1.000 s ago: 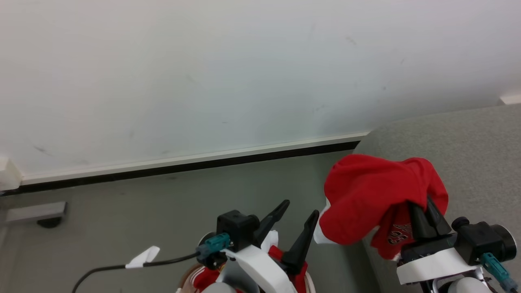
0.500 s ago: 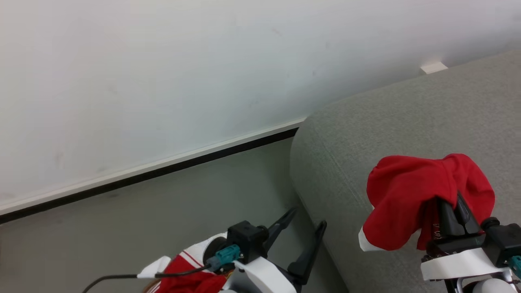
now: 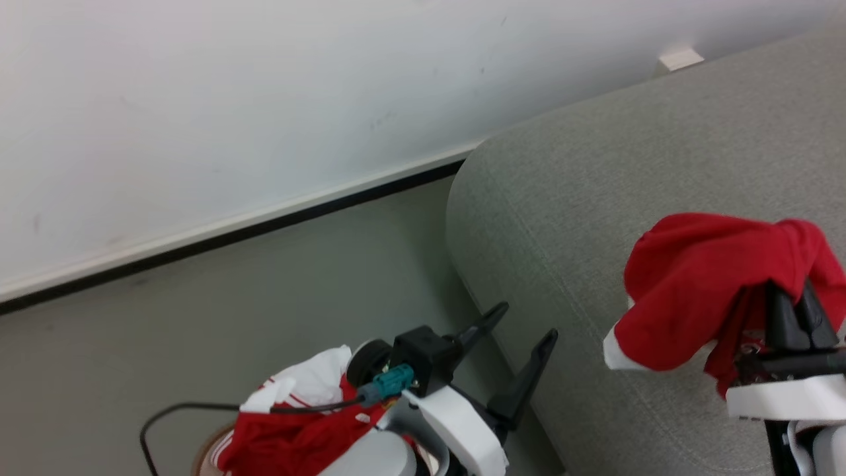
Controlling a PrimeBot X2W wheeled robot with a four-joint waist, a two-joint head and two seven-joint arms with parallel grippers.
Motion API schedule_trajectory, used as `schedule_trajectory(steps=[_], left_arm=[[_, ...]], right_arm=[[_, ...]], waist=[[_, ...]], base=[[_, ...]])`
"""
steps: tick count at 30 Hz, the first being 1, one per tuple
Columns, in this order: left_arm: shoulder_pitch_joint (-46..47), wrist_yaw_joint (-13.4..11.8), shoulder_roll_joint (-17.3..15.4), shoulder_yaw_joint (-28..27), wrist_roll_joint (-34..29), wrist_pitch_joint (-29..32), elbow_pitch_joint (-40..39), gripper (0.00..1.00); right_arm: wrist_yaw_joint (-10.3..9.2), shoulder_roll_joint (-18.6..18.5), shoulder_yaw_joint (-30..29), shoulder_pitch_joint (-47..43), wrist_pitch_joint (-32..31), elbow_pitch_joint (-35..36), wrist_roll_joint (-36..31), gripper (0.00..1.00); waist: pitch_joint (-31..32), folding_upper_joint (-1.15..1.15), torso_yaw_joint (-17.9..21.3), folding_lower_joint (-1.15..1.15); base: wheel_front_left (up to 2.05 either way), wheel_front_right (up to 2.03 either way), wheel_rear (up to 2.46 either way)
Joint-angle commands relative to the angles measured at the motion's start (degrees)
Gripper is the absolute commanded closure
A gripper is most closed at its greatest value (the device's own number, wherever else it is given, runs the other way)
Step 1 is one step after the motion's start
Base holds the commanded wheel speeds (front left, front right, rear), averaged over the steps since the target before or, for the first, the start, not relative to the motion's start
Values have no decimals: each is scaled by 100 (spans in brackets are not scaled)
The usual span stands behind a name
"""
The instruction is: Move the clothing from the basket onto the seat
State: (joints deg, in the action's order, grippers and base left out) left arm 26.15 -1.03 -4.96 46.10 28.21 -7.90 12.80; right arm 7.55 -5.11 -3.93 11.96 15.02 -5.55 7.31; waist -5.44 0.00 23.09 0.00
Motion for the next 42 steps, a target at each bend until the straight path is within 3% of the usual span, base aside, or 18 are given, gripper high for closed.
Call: schedule_trajectory(steps=[1, 7, 10, 17, 23, 28, 29, 30, 31, 35, 42], left_arm=[[195, 40, -97, -23, -131, 43, -19, 0], [1015, 191, -293, -41, -394, 312, -230, 0], [1514, 287, -291, -31, -549, 452, -409, 0], [2401, 453, -301, -99, -747, 537, -567, 0], [2807, 505, -232, -121, -830, 454, -438, 0], [2841, 509, -227, -122, -807, 319, -214, 0], [2807, 508, -229, -129, -779, 295, -159, 0], [2769, 509, -237, -129, -747, 262, -111, 0], [2742, 513, -249, -135, -719, 249, -68, 0], [2627, 500, -361, -199, -640, 150, 111, 0], [2261, 409, -619, -416, -411, -178, 431, 0]], right_arm=[[-13, -10, -55, 295, 10, 67, 16, 100], [-13, -156, -478, 1588, 8, -105, 21, 100], [-13, -447, -782, 2366, 9, -364, -28, 100], [-13, -1159, -1623, 4067, -19, -1709, -2, 100], [-13, -1546, -2385, 4797, -38, -3116, -455, 100], [-13, -1399, -2998, 4764, -3, -3815, -868, 100], [-13, -1348, -3131, 4692, 6, -3921, -958, 85], [-13, -1320, -3257, 4625, 13, -3989, -1039, 85], [-13, -1278, -3361, 4598, 18, -3944, -1086, 0], [-13, -915, -3365, 4242, 7, -3397, -1082, 0], [-13, -521, -2648, 2994, 10, -1991, -950, 0]], waist=[[-476, 0, -220, 0], [-1686, 0, -534, 0], [-2382, 0, -738, 0], [-3507, 0, -1110, 0], [-3931, 0, -1401, 0], [-3892, 0, -1482, 0], [-3850, 0, -1476, 0], [-3804, 0, -1466, 0], [-3756, 0, -1456, 0], [-3514, 0, -1410, 0], [-2769, 0, -1438, 0]], base=[[0, 0, 0], [0, 0, 0], [0, 0, 0], [0, 0, 0], [0, 0, 0], [0, 0, 0], [0, 0, 0], [0, 0, 0], [0, 0, 0], [0, 0, 0], [0, 0, 0]])
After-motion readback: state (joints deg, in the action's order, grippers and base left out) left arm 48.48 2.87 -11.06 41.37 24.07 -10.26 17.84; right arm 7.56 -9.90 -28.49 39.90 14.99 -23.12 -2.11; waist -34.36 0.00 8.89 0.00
